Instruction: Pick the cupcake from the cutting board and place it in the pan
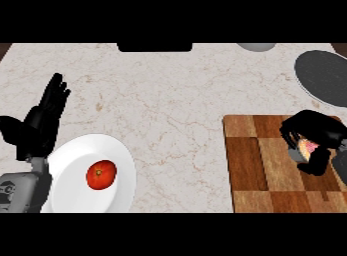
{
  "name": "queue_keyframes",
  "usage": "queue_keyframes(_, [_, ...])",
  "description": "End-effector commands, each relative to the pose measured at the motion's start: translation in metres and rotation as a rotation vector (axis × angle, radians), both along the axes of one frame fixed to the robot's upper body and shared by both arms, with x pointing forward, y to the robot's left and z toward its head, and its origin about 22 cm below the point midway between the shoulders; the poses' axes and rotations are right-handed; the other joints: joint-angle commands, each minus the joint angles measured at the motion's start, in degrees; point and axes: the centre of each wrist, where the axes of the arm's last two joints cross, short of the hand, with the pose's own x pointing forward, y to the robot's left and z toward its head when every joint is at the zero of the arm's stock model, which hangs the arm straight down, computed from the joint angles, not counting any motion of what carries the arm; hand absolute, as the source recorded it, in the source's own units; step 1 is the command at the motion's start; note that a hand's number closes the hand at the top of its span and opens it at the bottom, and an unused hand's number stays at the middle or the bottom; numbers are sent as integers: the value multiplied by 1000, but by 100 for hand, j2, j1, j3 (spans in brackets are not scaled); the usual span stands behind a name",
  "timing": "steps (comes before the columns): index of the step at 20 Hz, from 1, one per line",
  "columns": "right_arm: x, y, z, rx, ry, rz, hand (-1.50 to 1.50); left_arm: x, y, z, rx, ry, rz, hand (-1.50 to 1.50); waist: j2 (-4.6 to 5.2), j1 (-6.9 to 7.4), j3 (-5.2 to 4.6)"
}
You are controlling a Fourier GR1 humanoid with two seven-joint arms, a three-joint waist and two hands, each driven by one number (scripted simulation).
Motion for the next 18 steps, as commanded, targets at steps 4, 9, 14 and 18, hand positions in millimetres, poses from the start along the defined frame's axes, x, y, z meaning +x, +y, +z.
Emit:
queue_keyframes(4, [43, 54, 37, 119, -318, -595, 150, 0, 1, -3, -3, 19, -7, 0, -47, 93, 28])
queue_keyframes(9, [60, 131, 89, 219, -541, -812, 150, 0, -2, -5, -3, 5, -17, 0, -27, 169, 34])
queue_keyframes(14, [65, 137, 117, 211, -701, -965, 150, 9, -13, 3, -9, -1, -18, 0, 16, 119, 52])
queue_keyframes(18, [68, 123, 125, 391, -731, -1040, 150, 1, 3, -5, 1, -12, -8, 0, 26, 135, 55])
